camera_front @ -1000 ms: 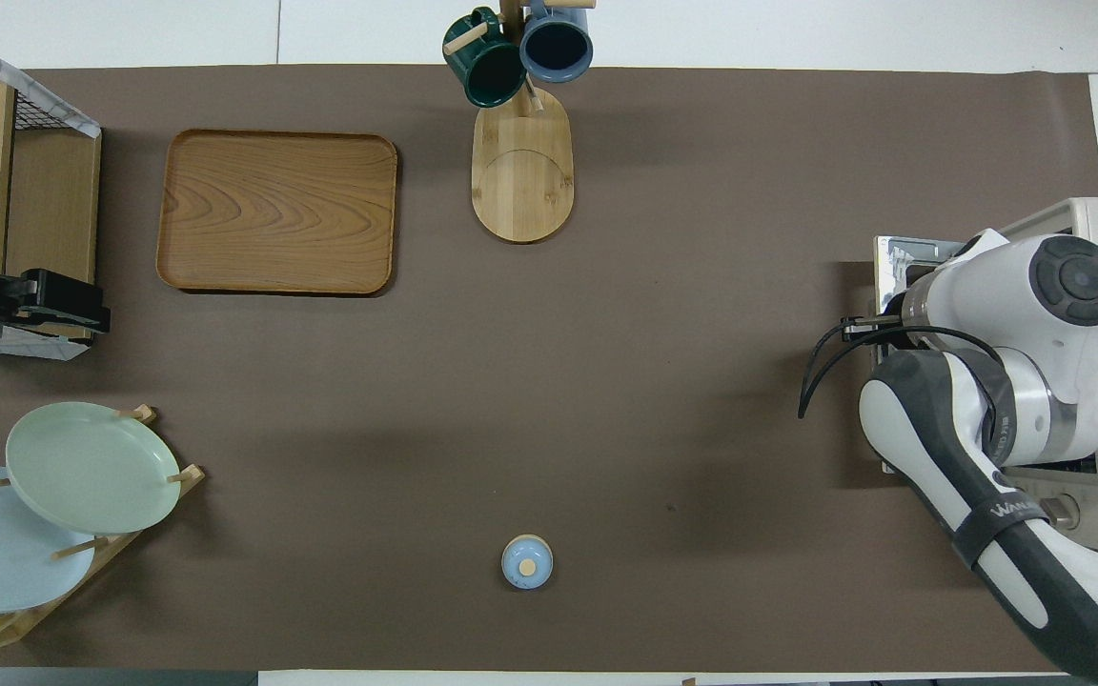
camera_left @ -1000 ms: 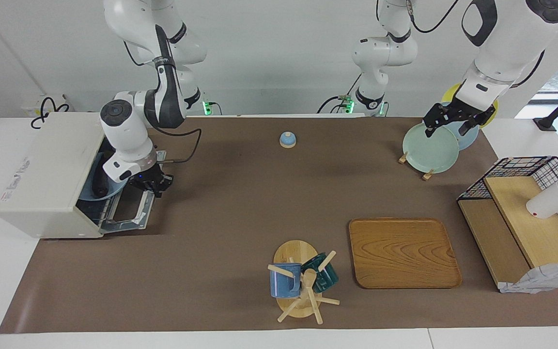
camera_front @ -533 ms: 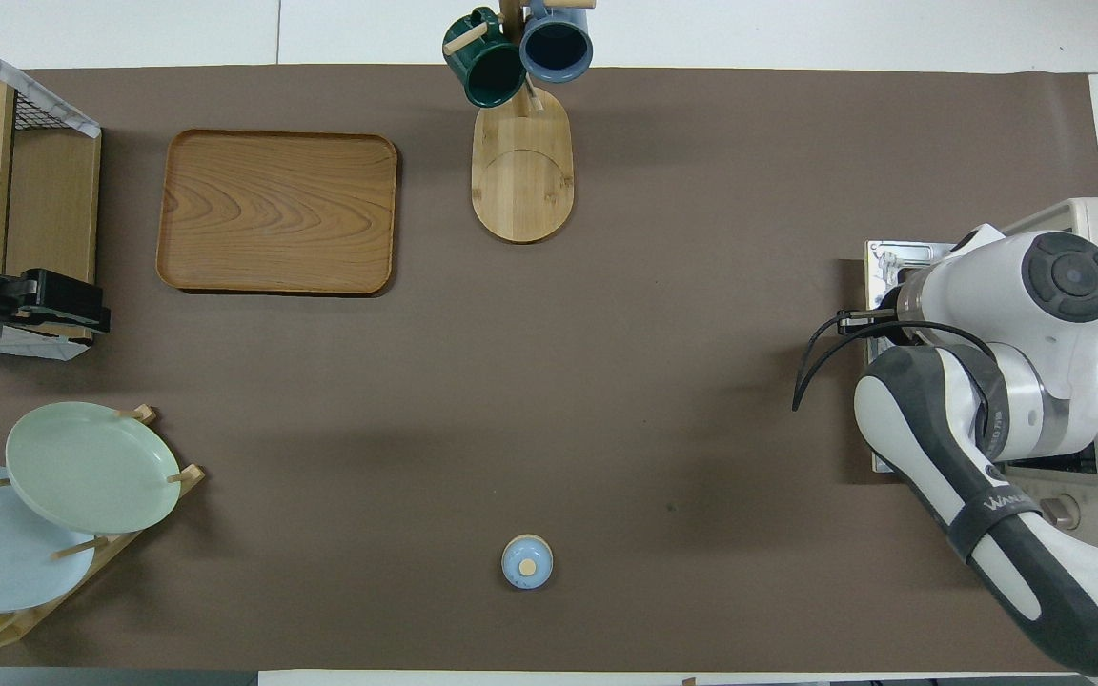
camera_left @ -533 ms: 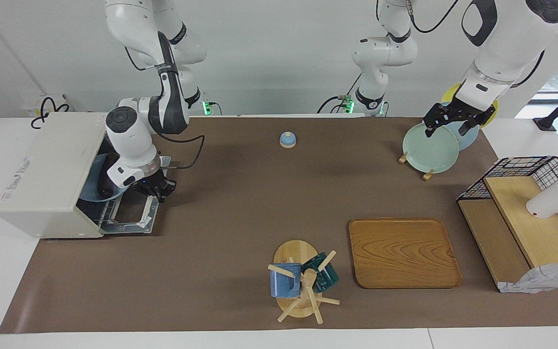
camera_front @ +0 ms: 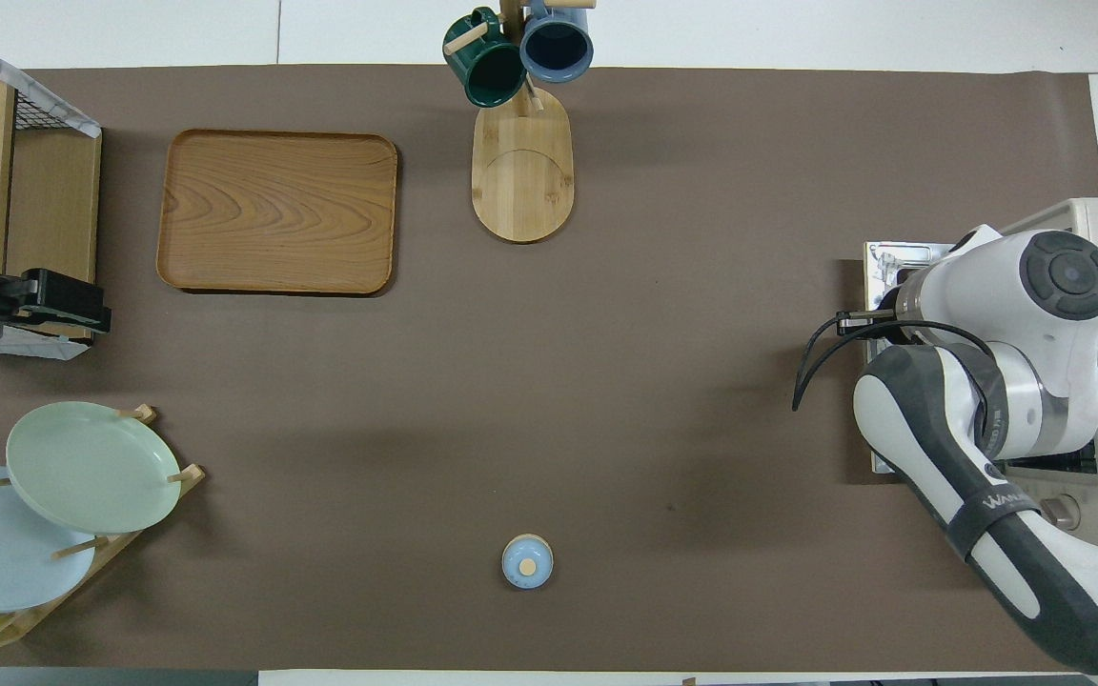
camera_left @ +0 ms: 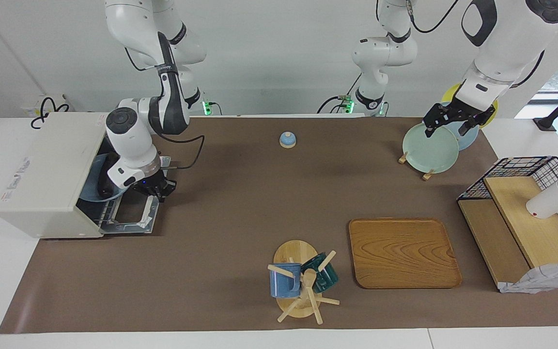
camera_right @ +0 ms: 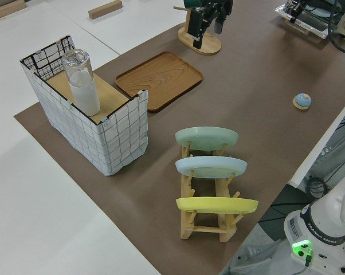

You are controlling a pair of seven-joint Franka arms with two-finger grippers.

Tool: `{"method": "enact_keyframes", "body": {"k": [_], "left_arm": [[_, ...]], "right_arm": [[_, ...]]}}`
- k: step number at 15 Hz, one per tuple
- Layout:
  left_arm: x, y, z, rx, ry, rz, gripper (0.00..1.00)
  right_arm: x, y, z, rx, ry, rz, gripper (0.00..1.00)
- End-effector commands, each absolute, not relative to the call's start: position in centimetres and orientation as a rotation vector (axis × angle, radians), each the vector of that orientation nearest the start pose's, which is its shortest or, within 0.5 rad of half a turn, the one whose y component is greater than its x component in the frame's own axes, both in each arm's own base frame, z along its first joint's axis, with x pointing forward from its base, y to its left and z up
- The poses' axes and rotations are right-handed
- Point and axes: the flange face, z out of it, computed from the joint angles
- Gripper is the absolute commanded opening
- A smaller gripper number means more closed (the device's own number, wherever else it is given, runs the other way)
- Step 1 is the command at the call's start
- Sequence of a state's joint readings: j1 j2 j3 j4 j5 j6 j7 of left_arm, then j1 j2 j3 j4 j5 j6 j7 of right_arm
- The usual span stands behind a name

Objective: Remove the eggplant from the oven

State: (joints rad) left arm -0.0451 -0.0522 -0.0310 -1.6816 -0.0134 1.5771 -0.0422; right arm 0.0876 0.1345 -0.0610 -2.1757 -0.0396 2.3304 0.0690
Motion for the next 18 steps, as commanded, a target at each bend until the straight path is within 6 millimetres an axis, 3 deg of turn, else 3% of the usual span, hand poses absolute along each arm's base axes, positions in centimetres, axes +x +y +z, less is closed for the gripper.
{"method": "enact_keyframes", "body": {"k": [1,6,10,11,12,13,14,18], "left_arm": [[53.1,-4.0,60.5,-3.150,0.045,0.074,1.00],[53.1,-4.0,60.5,-3.150,0.045,0.074,1.00],[53.1,-4.0,60.5,-3.150,0.045,0.074,1.00],[53.1,-4.0,60.5,-3.150,0.045,0.074,1.00],[53.1,-4.0,60.5,-3.150,0.045,0.074,1.00],[53.1,-4.0,60.5,-3.150,0.045,0.074,1.00],[53.1,-4.0,60.5,-3.150,0.045,0.074,1.00],[53.1,-4.0,60.5,-3.150,0.045,0.074,1.00]], "right_arm": [[54.0,0.6,32.6,-3.192,0.053,0.028,0.00],[54.4,1.9,32.7,-3.190,0.044,-0.035,0.00],[55.7,2.4,36.0,-3.198,0.036,0.027,0.00],[55.8,2.2,36.7,-3.200,0.044,0.061,0.12],[55.7,1.9,37.1,-3.201,0.061,0.093,0.34],[55.3,1.5,38.1,-3.205,0.065,0.101,0.64],[54.9,1.2,38.5,-3.218,0.062,0.132,0.75],[54.3,-1.3,38.8,-3.260,0.067,0.197,0.74]]}}
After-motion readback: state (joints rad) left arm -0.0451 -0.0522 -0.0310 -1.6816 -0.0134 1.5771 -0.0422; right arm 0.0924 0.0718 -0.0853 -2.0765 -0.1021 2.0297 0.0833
